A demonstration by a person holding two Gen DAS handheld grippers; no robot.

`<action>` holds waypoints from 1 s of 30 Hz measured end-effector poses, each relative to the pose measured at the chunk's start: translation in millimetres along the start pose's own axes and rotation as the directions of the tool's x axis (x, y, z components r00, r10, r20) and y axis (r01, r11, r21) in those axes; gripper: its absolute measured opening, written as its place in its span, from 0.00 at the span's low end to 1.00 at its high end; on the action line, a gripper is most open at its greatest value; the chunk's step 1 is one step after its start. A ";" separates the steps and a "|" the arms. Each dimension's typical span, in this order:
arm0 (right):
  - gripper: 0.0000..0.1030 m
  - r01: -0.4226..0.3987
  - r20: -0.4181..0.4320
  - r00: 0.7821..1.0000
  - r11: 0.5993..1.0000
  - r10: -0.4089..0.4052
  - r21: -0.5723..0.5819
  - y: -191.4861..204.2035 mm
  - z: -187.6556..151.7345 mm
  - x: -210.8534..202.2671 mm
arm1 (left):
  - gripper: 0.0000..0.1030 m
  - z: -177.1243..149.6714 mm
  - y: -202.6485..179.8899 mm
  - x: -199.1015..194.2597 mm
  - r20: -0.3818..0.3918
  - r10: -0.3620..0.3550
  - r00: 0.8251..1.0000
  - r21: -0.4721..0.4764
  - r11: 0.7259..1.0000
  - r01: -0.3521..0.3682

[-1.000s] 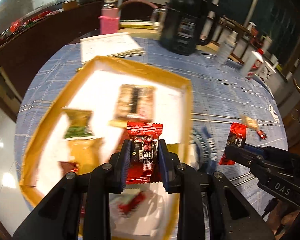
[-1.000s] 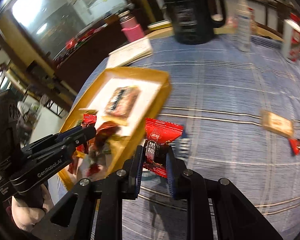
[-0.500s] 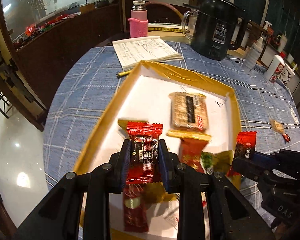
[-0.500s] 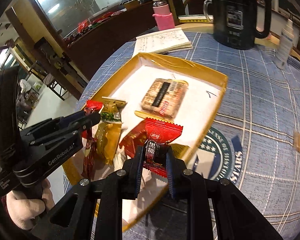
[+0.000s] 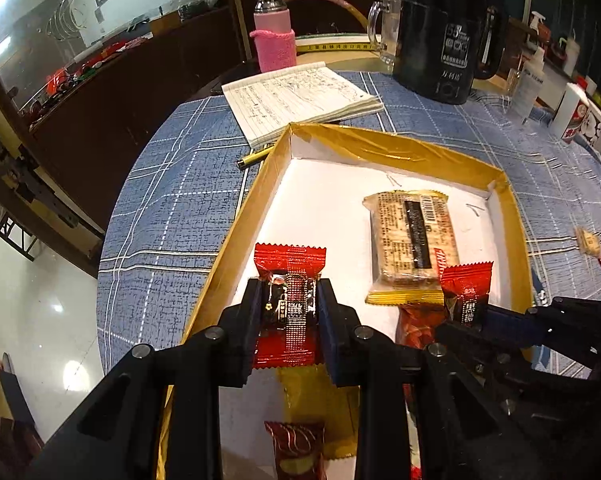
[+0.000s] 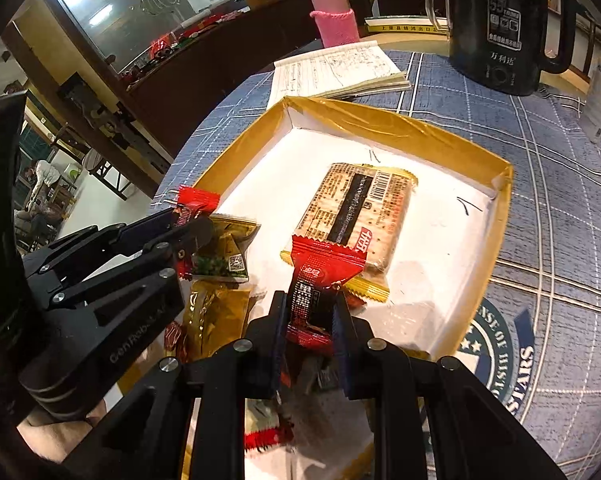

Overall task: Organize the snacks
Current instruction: 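Carry both red candies into the tray and release them, then withdraw both open tools from the tray toward the remaining snacks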

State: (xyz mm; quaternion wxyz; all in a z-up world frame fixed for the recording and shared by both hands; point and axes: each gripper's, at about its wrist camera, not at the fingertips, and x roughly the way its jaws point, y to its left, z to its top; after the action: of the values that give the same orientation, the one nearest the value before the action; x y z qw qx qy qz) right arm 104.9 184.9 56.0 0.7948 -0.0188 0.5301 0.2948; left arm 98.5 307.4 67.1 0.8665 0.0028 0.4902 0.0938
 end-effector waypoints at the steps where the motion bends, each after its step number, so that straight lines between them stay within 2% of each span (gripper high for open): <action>1: 0.21 -0.002 0.002 1.000 1.000 0.002 0.000 0.8 0.3 0.6 | 0.24 0.4 0.0 2.0 -0.004 0.002 1.000 0.002 1.000 -0.002; 7: 0.24 -0.008 0.008 1.000 1.000 0.008 -0.009 3.5 4.8 3.8 | 0.29 4.4 1.1 6.1 -0.009 0.019 1.000 0.000 1.000 -0.019; 10: 0.27 -0.020 0.020 1.000 1.000 0.020 -0.006 3.5 4.2 -0.5 | 0.44 6.0 3.2 1.8 -0.003 0.025 1.000 -0.004 1.000 -0.025; 11: 0.27 -0.022 0.030 0.999 1.000 0.022 -0.008 3.9 4.5 -3.6 | 0.46 6.0 3.9 0.4 0.001 0.028 1.000 -0.007 1.000 -0.028; 17: 0.34 -0.056 0.088 0.995 0.998 0.056 -0.001 0.9 4.3 -28.6 | 0.49 6.8 12.0 -22.0 0.025 0.010 1.000 -0.071 0.997 -0.009; 20: 0.34 -0.069 0.108 0.992 0.997 0.067 0.017 -8.0 0.6 -41.0 | 0.52 6.2 8.0 -36.5 0.044 -0.006 0.999 -0.093 0.996 0.010; 26: 0.34 -0.054 0.132 0.990 0.995 0.043 0.079 -53.3 -20.8 -70.2 | 0.56 -1.4 -27.5 -72.2 0.082 -0.148 0.986 -0.126 0.979 0.158; 30: 0.34 0.020 0.140 0.989 0.991 -0.038 0.130 -115.8 -40.0 -98.8 | 0.59 -9.0 -69.3 -93.9 0.102 -0.240 0.965 -0.067 0.967 0.247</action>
State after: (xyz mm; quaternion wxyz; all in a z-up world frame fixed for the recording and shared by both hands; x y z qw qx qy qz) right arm 102.1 31.2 90.1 0.8343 0.0455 0.4896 0.2492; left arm 54.9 223.1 135.5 0.8929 -0.0876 0.4417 0.0059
